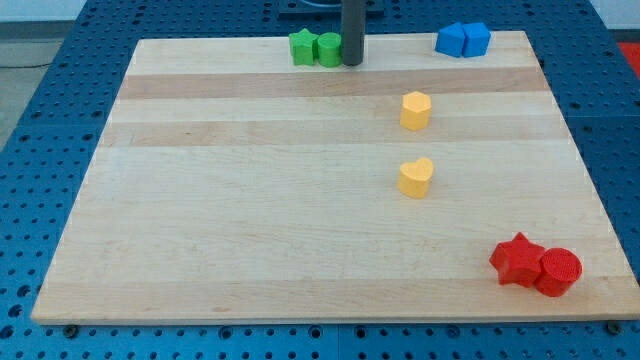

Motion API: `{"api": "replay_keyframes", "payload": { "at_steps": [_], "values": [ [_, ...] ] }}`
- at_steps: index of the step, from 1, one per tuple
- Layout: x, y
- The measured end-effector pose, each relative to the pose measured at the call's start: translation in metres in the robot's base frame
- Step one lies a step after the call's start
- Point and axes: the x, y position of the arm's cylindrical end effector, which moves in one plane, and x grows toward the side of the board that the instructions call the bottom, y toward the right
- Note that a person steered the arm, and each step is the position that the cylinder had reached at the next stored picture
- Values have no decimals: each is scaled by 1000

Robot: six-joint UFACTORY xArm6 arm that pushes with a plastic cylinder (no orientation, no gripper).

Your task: Place yellow hexagon diagonally towards green star

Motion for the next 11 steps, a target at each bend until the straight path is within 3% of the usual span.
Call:
{"api": "replay_keyframes", "payload": {
  "at_steps": [1,3,4,8,11],
  "values": [
    [2,1],
    [34,96],
    [72,124],
    [163,49],
    [174,-62]
  ]
}}
